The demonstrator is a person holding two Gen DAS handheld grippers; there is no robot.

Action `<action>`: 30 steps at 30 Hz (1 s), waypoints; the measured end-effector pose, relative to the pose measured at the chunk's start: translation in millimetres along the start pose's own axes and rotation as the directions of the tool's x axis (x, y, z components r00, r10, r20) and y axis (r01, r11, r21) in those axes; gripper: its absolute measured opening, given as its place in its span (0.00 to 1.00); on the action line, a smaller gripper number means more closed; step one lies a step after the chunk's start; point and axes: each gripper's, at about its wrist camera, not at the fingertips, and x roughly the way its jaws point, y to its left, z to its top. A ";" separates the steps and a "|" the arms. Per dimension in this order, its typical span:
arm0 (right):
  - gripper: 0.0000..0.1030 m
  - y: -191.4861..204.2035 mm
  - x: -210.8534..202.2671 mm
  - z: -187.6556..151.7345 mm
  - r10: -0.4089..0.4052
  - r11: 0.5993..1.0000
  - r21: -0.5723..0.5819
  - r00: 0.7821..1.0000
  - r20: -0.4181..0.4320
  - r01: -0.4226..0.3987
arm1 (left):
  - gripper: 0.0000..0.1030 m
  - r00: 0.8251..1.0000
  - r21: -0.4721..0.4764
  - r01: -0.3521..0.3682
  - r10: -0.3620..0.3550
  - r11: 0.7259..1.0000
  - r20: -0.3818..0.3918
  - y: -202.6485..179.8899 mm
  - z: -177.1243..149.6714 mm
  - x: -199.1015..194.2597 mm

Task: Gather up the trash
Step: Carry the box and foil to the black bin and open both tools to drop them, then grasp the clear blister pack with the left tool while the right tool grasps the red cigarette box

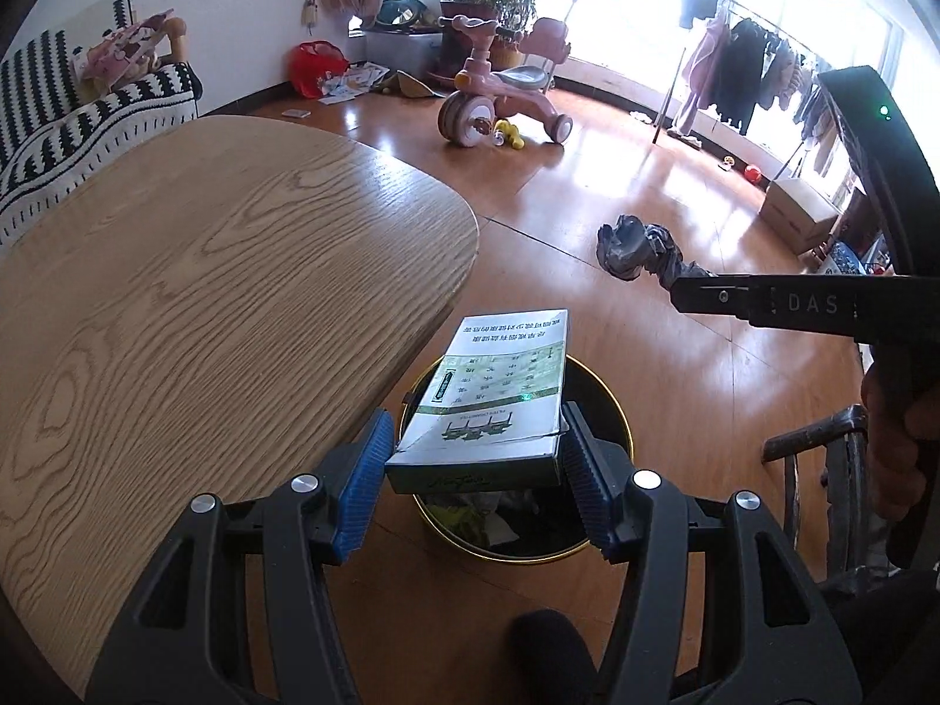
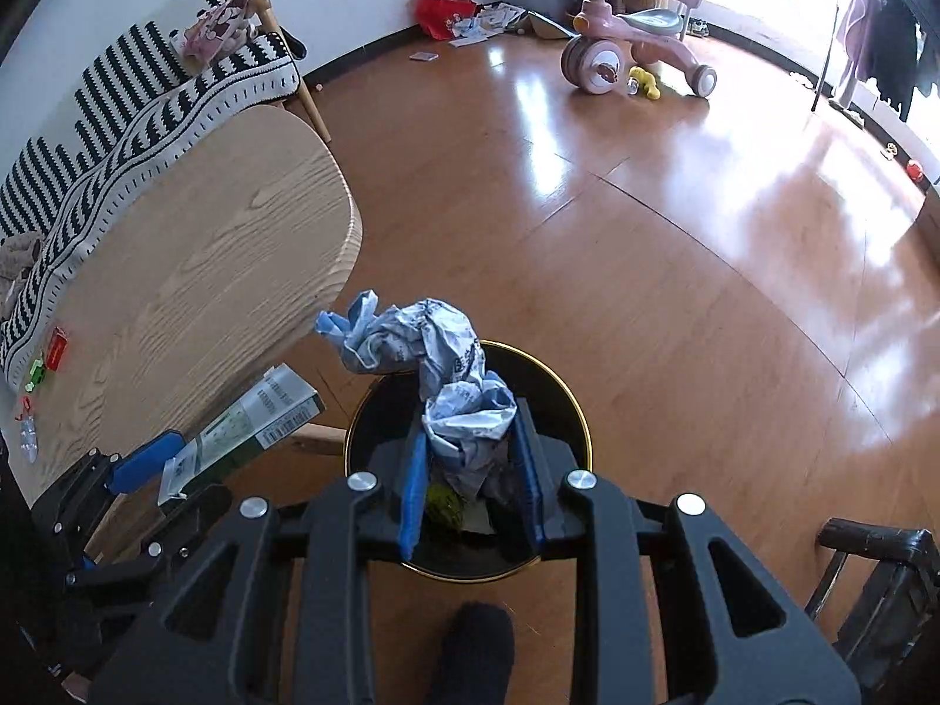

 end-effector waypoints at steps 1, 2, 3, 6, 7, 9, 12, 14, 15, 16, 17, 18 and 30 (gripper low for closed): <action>0.26 0.0 -0.1 0.1 0.000 1.000 -0.001 1.000 0.000 0.000 | 0.55 1.000 0.000 0.003 -0.003 1.000 -0.002 3.6 1.7 0.9; 0.26 -0.3 -0.1 0.2 -0.001 1.000 -0.001 1.000 0.000 0.001 | 0.55 1.000 -0.001 0.005 -0.005 1.000 -0.004 3.5 2.2 1.7; 0.26 -0.2 -0.2 0.1 -0.002 1.000 0.001 1.000 0.001 0.002 | 0.55 1.000 -0.002 0.009 -0.009 1.000 -0.006 2.6 2.8 3.1; 0.29 -1.7 2.3 1.9 -0.007 1.000 0.008 1.000 -0.002 0.007 | 0.55 1.000 0.003 0.015 -0.015 1.000 -0.008 -1.0 2.4 7.1; 0.33 -1.9 4.2 2.5 -0.007 1.000 0.012 1.000 -0.005 0.007 | 0.55 1.000 0.008 0.025 -0.025 1.000 -0.009 -3.1 2.8 8.7; 0.66 -2.8 5.8 3.2 -0.010 1.000 0.016 1.000 -0.007 0.011 | 0.61 0.999 0.014 0.031 -0.031 0.999 -0.012 -6.6 2.9 11.7; 0.68 0.0 2.9 4.3 -0.013 1.000 0.007 1.000 0.010 0.013 | 0.73 1.000 0.022 0.029 -0.029 0.999 -0.006 -8.7 1.5 14.3; 0.68 0.9 3.2 4.9 -0.006 1.000 0.003 1.000 0.013 0.006 | 0.73 0.999 0.025 0.028 -0.027 0.999 -0.018 -8.4 1.7 15.6; 0.68 3.5 3.6 5.9 -0.008 1.000 -0.005 1.000 0.014 0.008 | 0.74 0.999 0.023 0.027 -0.026 0.999 -0.018 -7.4 1.9 15.6; 0.68 4.3 3.7 6.1 -0.007 1.000 -0.007 1.000 0.014 0.007 | 0.75 1.000 0.019 0.022 -0.022 1.000 -0.017 -6.1 2.3 15.0; 0.68 7.0 3.8 7.2 -0.003 1.000 -0.010 1.000 0.016 0.003 | 0.77 1.000 0.014 0.017 -0.017 1.000 -0.015 -4.4 2.5 13.7; 0.68 9.1 3.4 8.0 -0.001 1.000 -0.013 1.000 0.019 0.002 | 0.77 1.000 0.010 0.015 -0.015 1.000 -0.012 -2.3 3.2 11.2; 0.78 117.2 -1.5 25.2 0.103 0.984 -0.155 0.989 0.103 -0.087 | 0.90 0.971 -0.130 -0.212 0.224 0.969 0.085 105.5 -7.7 -84.6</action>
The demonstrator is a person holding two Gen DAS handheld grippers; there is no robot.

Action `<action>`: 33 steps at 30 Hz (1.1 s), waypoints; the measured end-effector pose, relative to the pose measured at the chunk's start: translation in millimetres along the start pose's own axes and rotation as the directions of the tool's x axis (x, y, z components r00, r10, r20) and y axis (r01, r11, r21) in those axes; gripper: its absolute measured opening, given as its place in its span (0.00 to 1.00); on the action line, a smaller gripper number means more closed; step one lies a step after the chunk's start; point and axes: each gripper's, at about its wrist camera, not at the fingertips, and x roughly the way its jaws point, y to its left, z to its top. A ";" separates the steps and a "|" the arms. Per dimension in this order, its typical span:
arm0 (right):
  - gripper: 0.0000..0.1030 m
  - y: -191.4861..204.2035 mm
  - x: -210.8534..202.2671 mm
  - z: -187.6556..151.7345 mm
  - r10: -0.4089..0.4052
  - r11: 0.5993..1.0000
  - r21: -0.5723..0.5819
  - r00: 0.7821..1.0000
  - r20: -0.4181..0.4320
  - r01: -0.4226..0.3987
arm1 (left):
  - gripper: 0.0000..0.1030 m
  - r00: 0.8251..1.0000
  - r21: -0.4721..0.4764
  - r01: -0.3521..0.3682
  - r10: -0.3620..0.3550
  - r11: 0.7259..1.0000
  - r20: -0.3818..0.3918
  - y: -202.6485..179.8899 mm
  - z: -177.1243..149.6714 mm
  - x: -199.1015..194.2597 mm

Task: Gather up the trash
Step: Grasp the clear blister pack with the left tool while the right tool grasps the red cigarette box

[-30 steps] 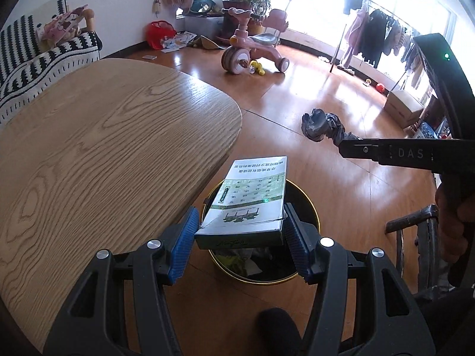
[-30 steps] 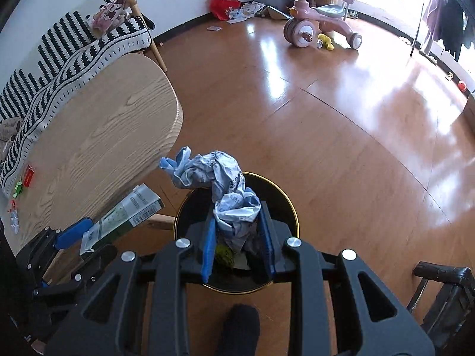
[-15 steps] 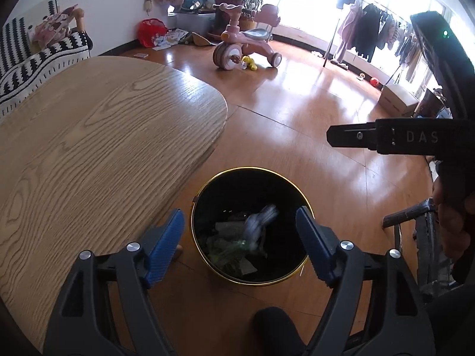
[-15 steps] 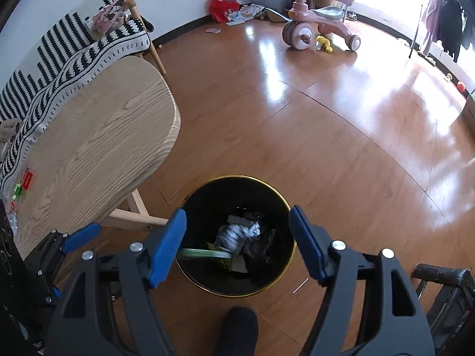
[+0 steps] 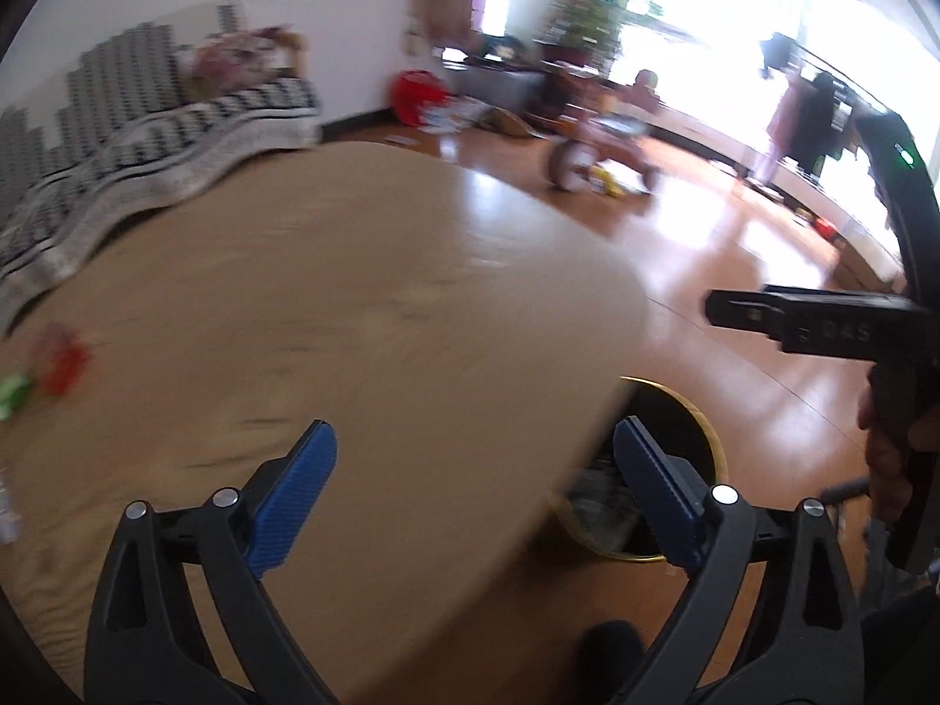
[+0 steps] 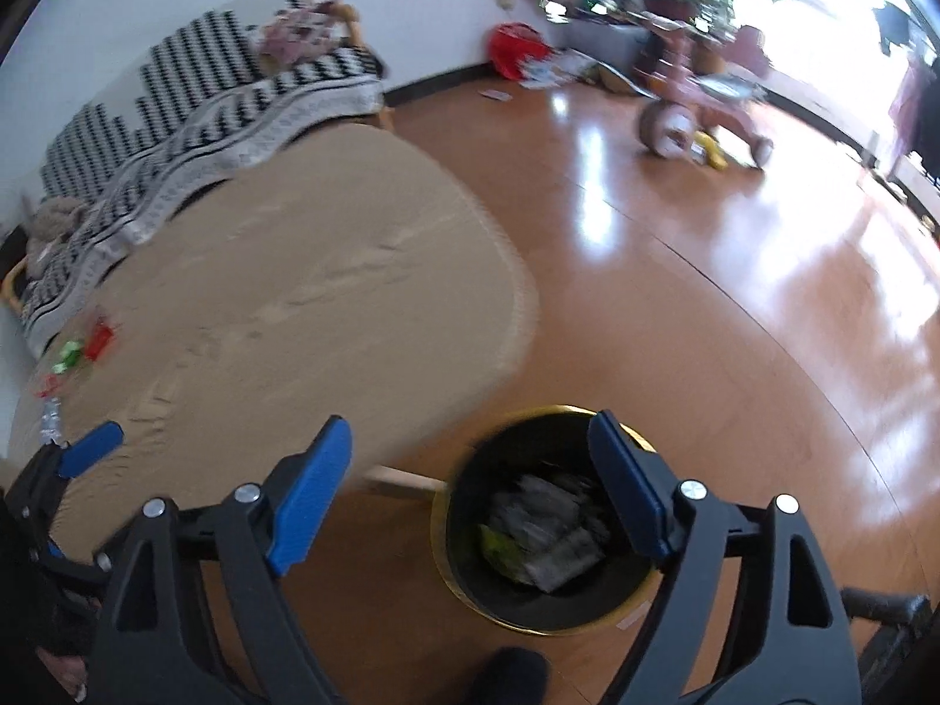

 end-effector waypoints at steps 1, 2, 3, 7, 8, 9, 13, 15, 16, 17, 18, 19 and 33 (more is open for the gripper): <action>0.78 11.5 2.2 2.8 0.013 1.000 -0.011 1.000 0.004 -0.013 | 0.91 0.999 -0.025 -0.044 0.044 0.999 0.007 23.2 -2.0 -8.4; 0.78 26.1 4.8 5.1 0.028 0.999 -0.026 1.000 0.008 -0.027 | 0.92 0.997 -0.046 -0.078 0.079 0.996 0.008 41.6 -2.8 -14.2; 0.78 46.6 8.7 8.3 0.049 0.998 -0.049 0.999 0.008 -0.049 | 0.92 0.993 -0.069 -0.115 0.115 0.991 0.006 62.1 -5.4 -20.2; 0.79 120.2 21.0 17.3 0.118 0.986 -0.123 0.993 0.001 -0.117 | 0.92 0.959 -0.207 -0.283 0.281 0.937 -0.039 160.6 -25.7 -45.9; 0.80 145.9 24.7 19.0 0.142 0.979 -0.149 0.990 0.002 -0.140 | 0.92 0.948 -0.247 -0.317 0.313 0.916 -0.055 183.4 -31.2 -52.5; 0.81 163.2 27.6 21.1 0.156 0.974 -0.166 0.988 0.001 -0.154 | 0.92 0.936 -0.283 -0.350 0.344 0.893 -0.071 204.5 -36.4 -58.9; 0.82 246.3 43.4 21.2 0.218 0.940 -0.269 0.976 -0.009 -0.212 | 0.92 0.886 -0.434 -0.457 0.443 0.776 -0.139 287.3 -65.9 -86.4; 0.84 287.8 55.7 17.5 0.231 0.916 -0.334 0.973 -0.016 -0.223 | 0.92 0.875 -0.482 -0.473 0.456 0.738 -0.160 311.3 -75.7 -92.4; 0.85 300.1 61.1 17.3 0.236 0.909 -0.350 0.972 -0.021 -0.228 | 0.92 0.872 -0.509 -0.478 0.458 0.716 -0.174 323.3 -79.8 -93.1; 0.85 314.8 68.0 15.8 0.240 0.900 -0.367 0.970 -0.031 -0.235 | 0.92 0.872 -0.525 -0.478 0.454 0.704 -0.184 330.6 -82.8 -92.5; 0.85 335.4 78.6 14.1 0.247 0.887 -0.390 0.968 -0.049 -0.246 | 0.92 0.874 -0.540 -0.474 0.445 0.695 -0.194 337.0 -85.7 -90.7; 0.85 347.3 83.3 10.3 0.247 0.881 -0.402 0.967 -0.057 -0.248 | 0.92 0.880 -0.557 -0.465 0.429 0.688 -0.205 345.3 -85.2 -86.6; 0.94 460.2 182.6 12.9 0.206 0.825 -0.514 0.972 -0.115 -0.235 | 0.93 0.840 -0.491 -0.541 0.464 0.683 -0.280 380.8 -86.7 -35.8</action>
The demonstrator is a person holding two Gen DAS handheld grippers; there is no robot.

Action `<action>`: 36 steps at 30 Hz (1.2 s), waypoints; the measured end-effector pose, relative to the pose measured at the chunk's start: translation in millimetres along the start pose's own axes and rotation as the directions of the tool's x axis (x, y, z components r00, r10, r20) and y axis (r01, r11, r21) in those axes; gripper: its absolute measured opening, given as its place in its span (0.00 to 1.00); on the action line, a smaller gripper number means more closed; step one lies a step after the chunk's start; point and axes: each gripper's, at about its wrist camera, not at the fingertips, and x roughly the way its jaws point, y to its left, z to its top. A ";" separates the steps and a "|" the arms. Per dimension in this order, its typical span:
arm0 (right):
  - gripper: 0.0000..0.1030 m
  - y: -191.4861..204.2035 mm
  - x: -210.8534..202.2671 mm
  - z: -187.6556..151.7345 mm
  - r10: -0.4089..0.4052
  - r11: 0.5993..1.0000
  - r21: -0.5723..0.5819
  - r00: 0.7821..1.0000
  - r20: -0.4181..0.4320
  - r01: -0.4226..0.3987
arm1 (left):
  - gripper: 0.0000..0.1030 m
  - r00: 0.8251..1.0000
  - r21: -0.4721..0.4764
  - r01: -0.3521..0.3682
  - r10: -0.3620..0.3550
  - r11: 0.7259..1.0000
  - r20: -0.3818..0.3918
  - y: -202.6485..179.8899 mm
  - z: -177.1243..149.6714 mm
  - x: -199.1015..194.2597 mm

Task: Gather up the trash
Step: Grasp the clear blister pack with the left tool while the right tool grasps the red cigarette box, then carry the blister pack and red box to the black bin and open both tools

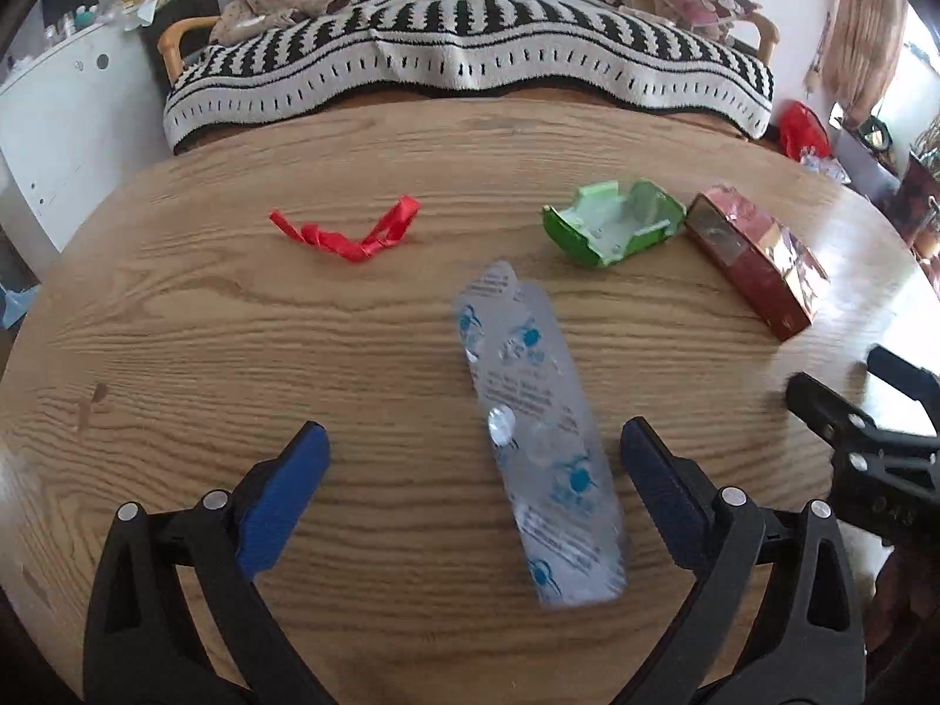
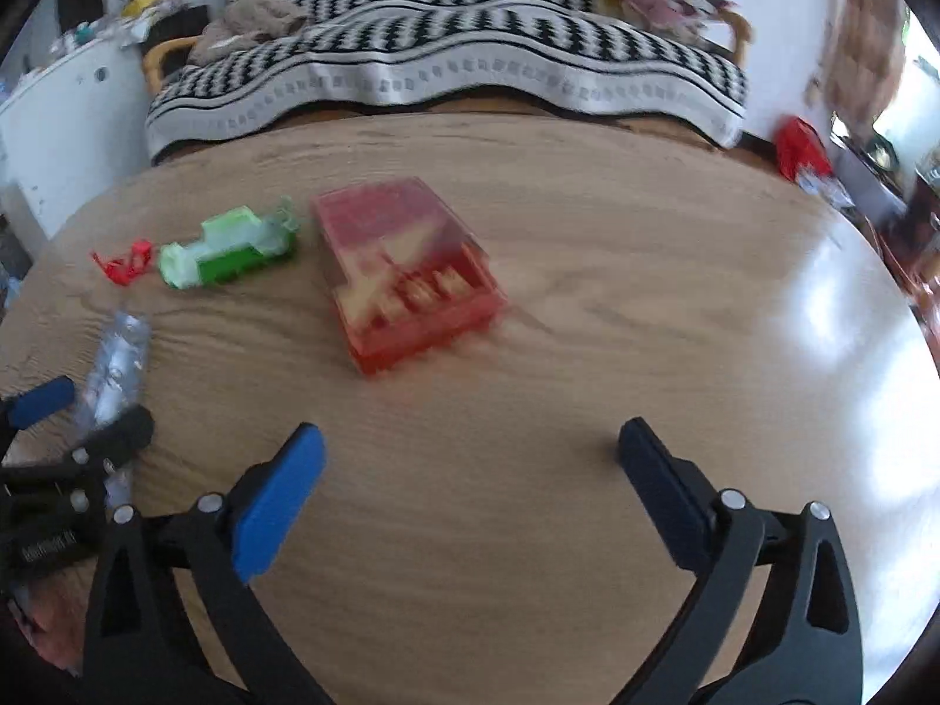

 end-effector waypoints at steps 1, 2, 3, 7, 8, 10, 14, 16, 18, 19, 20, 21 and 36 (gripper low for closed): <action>0.95 2.8 4.0 4.3 0.001 1.000 -0.008 1.000 -0.001 -0.001 | 0.93 1.000 -0.003 -0.004 0.004 1.000 0.009 0.6 0.1 0.3; 0.95 4.2 8.0 8.3 0.005 1.000 -0.011 1.000 -0.001 -0.005 | 0.93 1.000 -0.002 -0.005 0.005 1.000 0.016 0.2 0.9 1.2; 0.95 5.8 12.4 13.3 0.008 1.000 -0.013 1.000 -0.001 -0.008 | 0.93 1.000 -0.003 -0.006 0.006 1.000 0.020 0.2 0.9 1.3; 0.95 6.7 21.8 26.9 0.009 1.000 -0.010 1.000 0.000 -0.009 | 0.90 1.000 -0.003 -0.009 0.009 1.000 0.025 -1.2 0.7 -0.5; 0.94 6.4 22.8 29.7 0.010 1.000 -0.005 1.000 0.000 -0.010 | 0.82 0.999 0.002 -0.007 0.007 1.000 0.032 -2.3 0.2 -2.3; 0.73 9.8 22.2 32.6 0.013 1.000 -0.018 1.000 0.009 -0.012 | 0.65 0.999 0.016 -0.004 0.003 1.000 0.053 -4.1 -0.4 -5.9; 0.57 16.5 16.0 28.8 0.046 0.998 -0.047 0.998 0.040 -0.044 | 0.35 0.998 0.043 0.007 -0.010 0.999 0.067 -9.2 -1.9 -10.6; 0.57 15.5 14.2 26.3 0.052 0.998 -0.037 0.998 0.042 -0.050 | 0.33 0.998 0.035 0.015 -0.017 0.999 0.063 -8.1 -2.5 -11.8; 0.57 12.7 11.2 22.8 0.049 0.999 -0.025 0.998 0.044 -0.048 | 0.32 0.998 0.029 0.019 -0.020 0.999 0.056 -5.7 -2.1 -12.5; 0.57 10.9 9.2 19.5 0.048 0.999 -0.016 0.998 0.045 -0.047 | 0.32 0.998 0.026 0.020 -0.021 0.999 0.052 -5.0 -2.5 -13.4; 0.57 9.7 6.1 16.2 0.042 0.999 -0.011 0.998 0.045 -0.041 | 0.32 0.999 0.025 0.022 -0.023 0.999 0.047 -4.1 -2.3 -14.0; 0.57 7.8 3.1 12.1 0.033 0.999 -0.007 0.999 0.043 -0.033 | 0.32 0.999 0.020 0.023 -0.024 1.000 0.040 -3.1 -2.8 -15.5; 0.57 -103.2 -162.6 -81.7 -0.116 0.982 0.161 0.987 0.109 0.098 | 0.32 0.977 0.101 0.181 -0.191 0.978 0.092 -66.5 -21.7 -98.2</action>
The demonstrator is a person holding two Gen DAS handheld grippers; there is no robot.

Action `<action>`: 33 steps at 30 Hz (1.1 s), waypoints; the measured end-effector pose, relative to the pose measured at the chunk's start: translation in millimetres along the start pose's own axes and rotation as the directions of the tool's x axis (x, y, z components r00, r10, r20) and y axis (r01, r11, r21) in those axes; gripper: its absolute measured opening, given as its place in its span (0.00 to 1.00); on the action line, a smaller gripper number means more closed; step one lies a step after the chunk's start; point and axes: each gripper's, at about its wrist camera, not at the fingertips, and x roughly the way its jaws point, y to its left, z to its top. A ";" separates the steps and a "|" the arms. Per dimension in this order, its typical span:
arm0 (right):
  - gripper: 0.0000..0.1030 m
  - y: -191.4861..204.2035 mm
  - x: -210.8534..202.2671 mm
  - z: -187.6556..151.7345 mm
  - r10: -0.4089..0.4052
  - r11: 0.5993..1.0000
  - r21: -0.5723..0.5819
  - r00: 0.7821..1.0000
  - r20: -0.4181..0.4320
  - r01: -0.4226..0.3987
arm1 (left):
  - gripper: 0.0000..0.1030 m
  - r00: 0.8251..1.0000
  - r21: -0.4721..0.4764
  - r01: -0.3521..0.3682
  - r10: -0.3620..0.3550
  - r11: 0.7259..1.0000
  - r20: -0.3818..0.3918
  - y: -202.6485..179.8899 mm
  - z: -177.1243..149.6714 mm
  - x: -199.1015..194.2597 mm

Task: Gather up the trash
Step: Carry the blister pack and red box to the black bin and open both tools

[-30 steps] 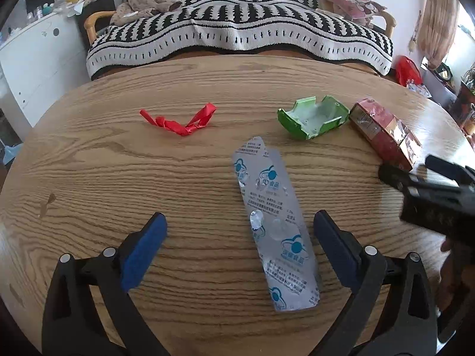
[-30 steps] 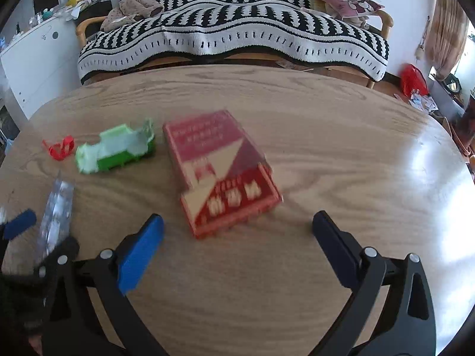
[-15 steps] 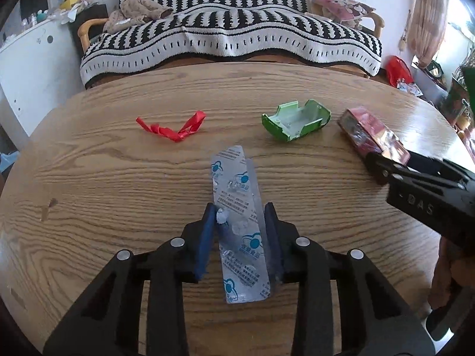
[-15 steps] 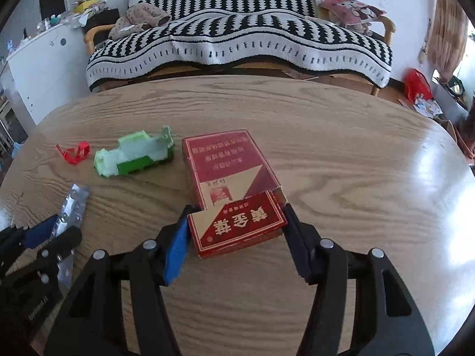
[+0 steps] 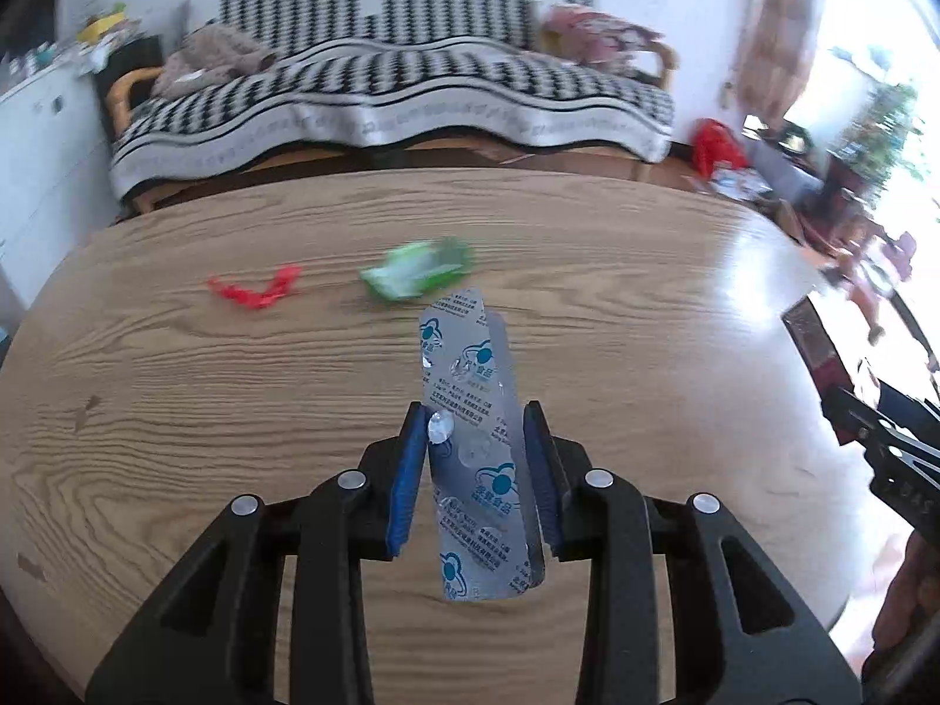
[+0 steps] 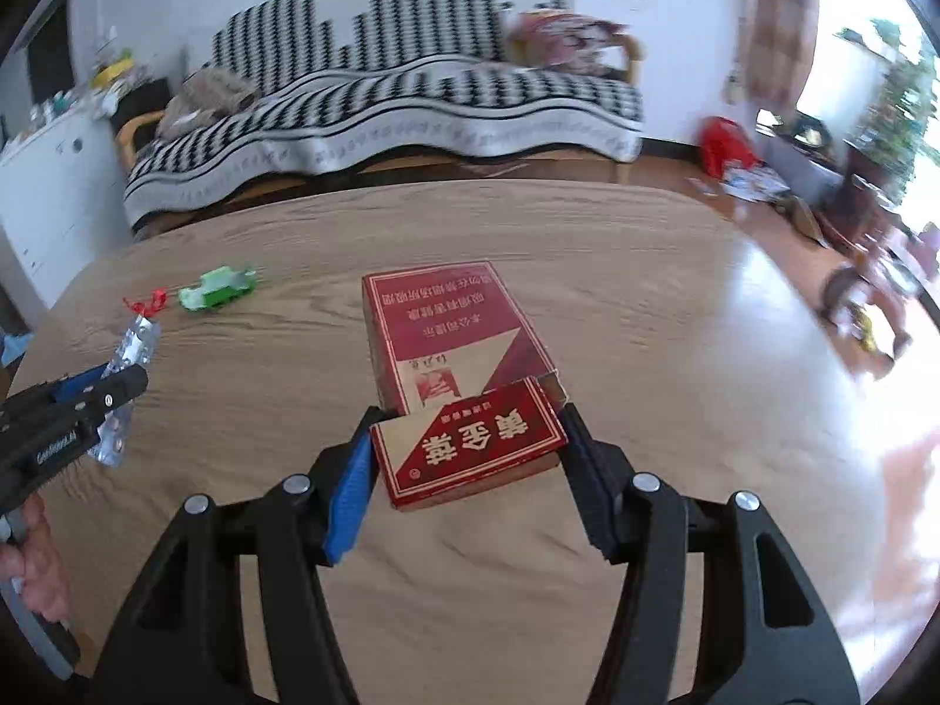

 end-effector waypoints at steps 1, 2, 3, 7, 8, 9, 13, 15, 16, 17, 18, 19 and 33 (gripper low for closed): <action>0.57 -18.3 -14.2 -9.2 -0.012 1.000 0.028 1.000 0.004 0.012 | 0.32 1.000 0.024 0.023 -0.023 0.999 0.008 -15.0 -3.7 -5.6; 0.57 -29.7 -22.5 -14.5 -0.021 0.999 0.046 1.000 0.006 0.021 | 0.32 0.999 0.044 0.041 -0.042 0.998 0.010 -26.1 -6.0 -8.9; 0.57 -48.6 -36.4 -24.2 -0.044 0.996 0.074 0.999 0.009 0.043 | 0.32 0.998 0.061 0.060 -0.061 0.996 0.013 -37.5 -9.2 -12.6; 0.57 -115.9 -84.1 -59.2 -0.128 0.978 0.166 0.992 0.021 0.123 | 0.32 0.988 0.149 0.154 -0.157 0.977 0.007 -93.5 -25.2 -26.4; 0.57 -130.4 -94.1 -68.3 -0.146 0.972 0.187 0.989 0.020 0.140 | 0.32 0.983 0.166 0.179 -0.182 0.970 0.005 -107.9 -29.8 -29.5; 0.57 -148.1 -104.9 -79.7 -0.166 0.963 0.217 0.986 0.015 0.159 | 0.32 0.979 0.182 0.202 -0.205 0.962 0.002 -120.3 -33.5 -32.0; 0.57 -201.7 -136.9 -118.0 -0.234 0.926 0.301 0.972 -0.013 0.227 | 0.32 0.946 0.274 0.315 -0.322 0.909 -0.019 -184.6 -54.8 -44.1; 0.57 -227.4 -152.4 -138.7 -0.259 0.903 0.345 0.965 -0.031 0.254 | 0.32 0.927 0.305 0.368 -0.374 0.878 -0.040 -213.8 -65.7 -48.5; 0.57 -235.5 -157.4 -146.8 -0.266 0.896 0.360 0.963 -0.038 0.261 | 0.32 0.917 0.316 0.390 -0.395 0.865 -0.052 -226.5 -70.6 -49.8; 0.57 -247.5 -164.3 -156.8 -0.273 0.883 0.383 0.961 -0.048 0.270 | 0.32 0.906 0.329 0.415 -0.418 0.848 -0.067 -241.6 -76.7 -51.4; 0.57 -254.7 -168.5 -163.0 -0.277 0.876 0.397 0.959 -0.054 0.275 | 0.32 0.898 0.339 0.432 -0.434 0.836 -0.076 -253.4 -81.8 -52.6; 0.57 -262.7 -172.9 -169.6 -0.282 0.867 0.411 0.957 -0.062 0.282 | 0.32 0.885 0.356 0.457 -0.456 0.815 -0.092 -269.7 -89.3 -54.1; 0.57 -311.0 -174.1 -205.6 -0.283 0.815 0.479 0.945 -0.162 0.326 | 0.32 0.776 0.462 0.624 -0.572 0.630 -0.267 -395.5 -160.0 -45.6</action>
